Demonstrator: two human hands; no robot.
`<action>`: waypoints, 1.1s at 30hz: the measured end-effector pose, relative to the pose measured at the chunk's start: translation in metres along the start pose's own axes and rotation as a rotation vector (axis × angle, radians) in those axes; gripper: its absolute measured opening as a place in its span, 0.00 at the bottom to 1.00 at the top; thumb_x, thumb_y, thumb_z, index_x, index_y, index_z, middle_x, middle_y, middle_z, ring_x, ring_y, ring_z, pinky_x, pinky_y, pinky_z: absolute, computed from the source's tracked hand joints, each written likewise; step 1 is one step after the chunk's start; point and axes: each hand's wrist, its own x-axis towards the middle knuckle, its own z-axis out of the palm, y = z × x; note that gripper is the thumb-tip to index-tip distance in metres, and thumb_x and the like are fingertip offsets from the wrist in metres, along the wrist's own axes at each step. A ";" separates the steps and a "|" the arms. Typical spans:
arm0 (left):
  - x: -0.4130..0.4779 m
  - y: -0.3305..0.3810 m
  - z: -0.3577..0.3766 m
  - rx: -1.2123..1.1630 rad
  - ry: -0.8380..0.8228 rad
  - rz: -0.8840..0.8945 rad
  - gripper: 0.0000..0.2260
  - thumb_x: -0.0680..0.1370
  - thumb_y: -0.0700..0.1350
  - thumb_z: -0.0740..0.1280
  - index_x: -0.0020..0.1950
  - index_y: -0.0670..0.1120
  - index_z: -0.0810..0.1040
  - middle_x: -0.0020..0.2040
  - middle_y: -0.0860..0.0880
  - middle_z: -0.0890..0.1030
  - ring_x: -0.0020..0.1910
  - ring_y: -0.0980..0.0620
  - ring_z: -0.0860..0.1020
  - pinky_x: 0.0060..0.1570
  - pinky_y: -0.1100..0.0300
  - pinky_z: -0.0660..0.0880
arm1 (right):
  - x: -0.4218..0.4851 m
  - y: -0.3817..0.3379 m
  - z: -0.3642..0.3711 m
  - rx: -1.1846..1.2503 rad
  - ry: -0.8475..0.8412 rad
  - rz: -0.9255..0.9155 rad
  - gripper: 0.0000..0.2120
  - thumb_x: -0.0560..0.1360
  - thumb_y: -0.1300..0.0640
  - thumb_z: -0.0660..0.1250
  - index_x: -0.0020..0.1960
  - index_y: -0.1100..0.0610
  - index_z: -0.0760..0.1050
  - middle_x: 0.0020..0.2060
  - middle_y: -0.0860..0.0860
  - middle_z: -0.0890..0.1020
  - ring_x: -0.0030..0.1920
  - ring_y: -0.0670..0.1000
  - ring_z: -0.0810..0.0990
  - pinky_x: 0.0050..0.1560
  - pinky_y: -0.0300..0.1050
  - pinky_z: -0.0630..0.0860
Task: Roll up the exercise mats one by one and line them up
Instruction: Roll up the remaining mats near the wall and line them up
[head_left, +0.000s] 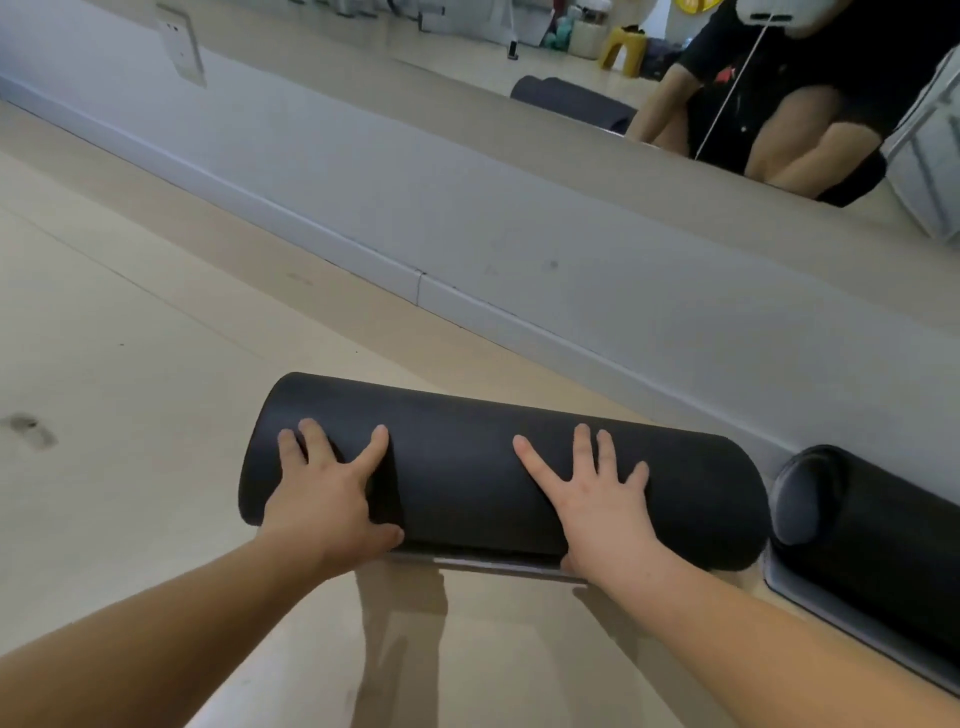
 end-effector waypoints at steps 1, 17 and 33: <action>0.003 0.008 0.004 0.026 0.016 0.009 0.53 0.72 0.72 0.72 0.82 0.65 0.36 0.82 0.37 0.35 0.81 0.29 0.35 0.77 0.37 0.64 | 0.002 0.010 0.006 -0.023 0.010 -0.010 0.71 0.71 0.50 0.81 0.73 0.38 0.15 0.81 0.65 0.38 0.81 0.72 0.40 0.73 0.77 0.57; 0.052 0.146 0.031 -0.106 -0.111 0.386 0.41 0.83 0.48 0.69 0.84 0.66 0.42 0.86 0.53 0.38 0.85 0.44 0.38 0.79 0.46 0.61 | 0.052 0.113 0.040 -0.016 -0.030 0.209 0.71 0.70 0.49 0.80 0.73 0.41 0.15 0.79 0.66 0.47 0.79 0.72 0.48 0.68 0.73 0.67; 0.116 0.238 0.047 0.218 -0.147 0.378 0.46 0.83 0.56 0.67 0.79 0.69 0.29 0.79 0.45 0.22 0.79 0.32 0.27 0.74 0.43 0.68 | 0.066 0.177 0.063 0.045 -0.009 0.214 0.68 0.73 0.58 0.78 0.73 0.36 0.16 0.80 0.67 0.39 0.79 0.76 0.46 0.66 0.78 0.66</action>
